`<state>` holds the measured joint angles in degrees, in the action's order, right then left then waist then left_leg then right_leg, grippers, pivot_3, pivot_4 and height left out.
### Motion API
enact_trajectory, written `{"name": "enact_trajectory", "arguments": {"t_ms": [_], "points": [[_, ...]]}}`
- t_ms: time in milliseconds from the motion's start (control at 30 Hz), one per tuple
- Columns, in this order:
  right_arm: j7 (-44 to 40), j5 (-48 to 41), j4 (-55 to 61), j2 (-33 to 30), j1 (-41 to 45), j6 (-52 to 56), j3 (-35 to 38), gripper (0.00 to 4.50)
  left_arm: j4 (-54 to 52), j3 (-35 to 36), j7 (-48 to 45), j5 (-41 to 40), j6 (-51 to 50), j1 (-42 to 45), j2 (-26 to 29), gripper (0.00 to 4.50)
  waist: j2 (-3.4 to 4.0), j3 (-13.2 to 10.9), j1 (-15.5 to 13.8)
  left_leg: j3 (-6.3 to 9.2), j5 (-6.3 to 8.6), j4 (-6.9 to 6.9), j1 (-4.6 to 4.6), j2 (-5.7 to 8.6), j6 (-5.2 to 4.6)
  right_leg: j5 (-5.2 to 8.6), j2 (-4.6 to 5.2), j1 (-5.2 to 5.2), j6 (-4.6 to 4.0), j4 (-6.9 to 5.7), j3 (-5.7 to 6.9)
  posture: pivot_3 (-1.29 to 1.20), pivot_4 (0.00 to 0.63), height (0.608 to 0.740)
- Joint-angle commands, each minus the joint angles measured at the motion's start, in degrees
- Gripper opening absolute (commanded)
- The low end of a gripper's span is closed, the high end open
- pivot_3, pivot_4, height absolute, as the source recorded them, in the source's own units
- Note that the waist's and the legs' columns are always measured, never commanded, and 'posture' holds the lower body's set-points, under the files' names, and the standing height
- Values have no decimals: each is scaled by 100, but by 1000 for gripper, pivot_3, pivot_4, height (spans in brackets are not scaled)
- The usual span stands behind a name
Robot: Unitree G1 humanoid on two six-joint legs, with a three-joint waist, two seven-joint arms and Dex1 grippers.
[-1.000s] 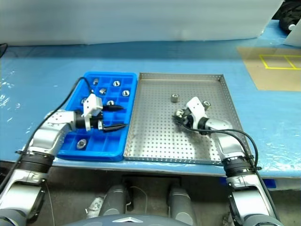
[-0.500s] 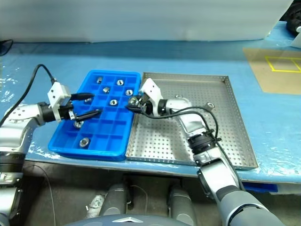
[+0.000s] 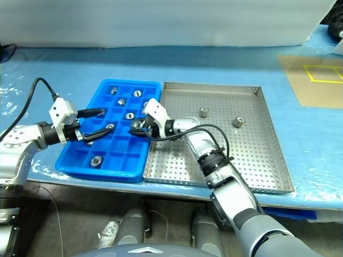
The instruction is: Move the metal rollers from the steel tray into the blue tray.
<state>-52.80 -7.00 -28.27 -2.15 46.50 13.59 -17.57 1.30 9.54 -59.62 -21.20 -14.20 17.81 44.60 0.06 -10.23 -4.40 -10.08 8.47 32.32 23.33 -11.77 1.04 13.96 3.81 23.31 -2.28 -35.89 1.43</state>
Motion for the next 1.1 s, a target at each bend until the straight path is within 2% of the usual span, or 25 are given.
{"name": "enact_trajectory", "arguments": {"t_ms": [33, 200, 267, 433, 600, 833, 1100], "points": [[228, 87, -192, 191, 179, -352, 71, 1665, -184, 57, 48, -84, -11, 83, -3, 4148, 0, 0, 4, 0, 0, 0, 0, 0, 0, 0, 0, 0, 0, 0, 0, 57, 150, 740], [759, 306, -736, 279, 274, -672, 200, 3383, -216, -41, 45, -93, -52, 131, -77, 4148, 0, 0, 12, -1, 0, -1, 0, 1, 1, 0, 0, 0, -1, 1, 0, 45, 150, 740], [816, 277, -694, 198, 257, -631, 297, 3937, -227, -77, 38, -97, -71, 147, -95, 4148, 0, 0, 17, -1, 0, 0, 1, 1, 1, 0, 0, 0, 0, 1, 0, 40, 150, 740], [757, 22, -59, -103, 138, -423, 640, 3937, -173, -170, -21, -113, -111, 271, -138, 4148, -1, 0, 13, -2, -1, 1, 1, 2, 2, 0, 0, -1, 0, 1, 0, 20, 150, 740], [1018, -261, 473, -637, 124, -144, 1316, 3937, -14, -405, -89, -57, -67, 506, -335, 4148, -2, 1, 16, -3, -1, 1, -1, 2, 2, 0, -1, -3, 0, 0, -2, -24, 150, 740], [1949, 129, -939, -1448, 219, -872, 1883, 3937, 290, -696, -197, 54, 96, 816, -630, 4148, -2, 1, 51, -11, -2, 3, -3, 3, 4, 0, -4, -4, 0, 0, -6, -76, 150, 740], [2364, 403, -1814, -1443, 178, -1450, 1815, 3937, 551, -785, -327, 127, 235, 991, -709, 4148, -2, 0, 199, -9, -4, 6, -1, -3, 6, -4, -43, 1, -15, -2, -10, -98, 150, 740]]}}
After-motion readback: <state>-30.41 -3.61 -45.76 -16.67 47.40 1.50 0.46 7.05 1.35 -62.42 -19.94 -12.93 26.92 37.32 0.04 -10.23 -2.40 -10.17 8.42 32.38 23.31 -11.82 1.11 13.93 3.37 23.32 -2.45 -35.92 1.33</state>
